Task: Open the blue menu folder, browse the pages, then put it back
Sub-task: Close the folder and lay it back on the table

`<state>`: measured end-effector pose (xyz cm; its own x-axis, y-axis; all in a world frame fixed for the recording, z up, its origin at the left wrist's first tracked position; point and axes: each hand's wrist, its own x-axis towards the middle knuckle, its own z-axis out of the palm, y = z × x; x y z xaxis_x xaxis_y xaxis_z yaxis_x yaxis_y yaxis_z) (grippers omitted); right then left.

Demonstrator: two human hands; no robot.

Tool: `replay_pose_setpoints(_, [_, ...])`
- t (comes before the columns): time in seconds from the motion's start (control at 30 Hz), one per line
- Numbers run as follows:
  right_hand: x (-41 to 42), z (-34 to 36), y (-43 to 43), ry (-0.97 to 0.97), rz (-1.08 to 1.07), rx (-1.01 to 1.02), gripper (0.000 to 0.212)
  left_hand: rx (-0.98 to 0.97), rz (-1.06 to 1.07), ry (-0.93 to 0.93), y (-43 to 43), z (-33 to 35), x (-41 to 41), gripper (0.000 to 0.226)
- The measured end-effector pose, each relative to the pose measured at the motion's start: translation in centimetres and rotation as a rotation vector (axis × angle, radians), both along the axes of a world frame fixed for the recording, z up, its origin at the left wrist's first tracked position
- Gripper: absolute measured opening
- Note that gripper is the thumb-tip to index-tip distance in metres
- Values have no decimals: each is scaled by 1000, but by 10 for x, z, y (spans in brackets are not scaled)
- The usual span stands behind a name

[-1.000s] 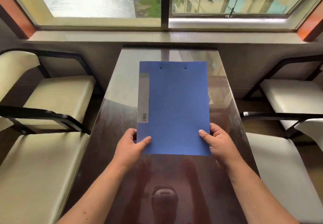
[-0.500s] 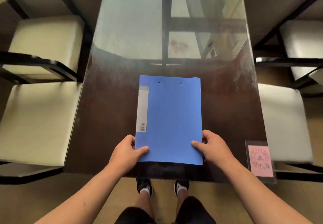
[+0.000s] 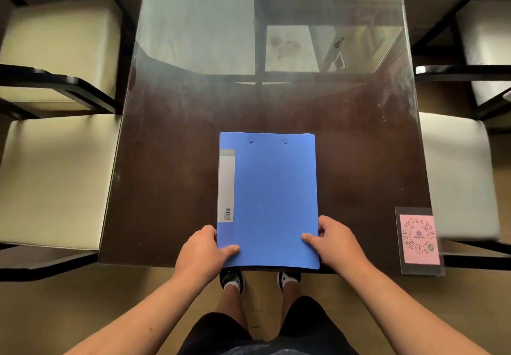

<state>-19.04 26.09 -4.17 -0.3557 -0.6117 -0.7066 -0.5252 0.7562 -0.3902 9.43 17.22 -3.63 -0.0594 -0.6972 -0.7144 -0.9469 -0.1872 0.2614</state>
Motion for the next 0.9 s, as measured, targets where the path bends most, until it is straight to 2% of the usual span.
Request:
replay_pose_setpoints(0.17, [2, 3, -5, 96, 99, 49, 33, -66, -134, -87, 0, 1, -2, 76])
replay_pose_setpoints(0.23, [3, 5, -6, 157, 148, 83, 37, -229, -246, -119, 4, 1, -2, 96])
replay_pose_setpoints(0.33, [6, 13, -6, 281, 204, 64, 47, -434, -562, -184, 3, 0, -3, 122])
replay_pose_setpoints(0.4, [15, 19, -4, 392, 359, -49, 50, -403, -743, -147, -4, -3, -6, 117])
replay_pose_setpoints(0.47, [32, 20, -2, 456, 564, -155, 57, -313, -837, -128, -11, -7, -13, 111])
replay_pose_setpoints(0.57, [68, 14, -4, 362, 724, -221, 69, -274, -887, -164, -13, -8, -22, 113])
replay_pose_setpoints(0.67, [104, 4, -11, 264, 804, -165, 75, -263, -900, -170, -13, -6, -26, 111])
replay_pose_setpoints(0.9, [130, -5, -20, 282, 818, -111, 82, -267, -916, -163, -16, 1, -25, 106])
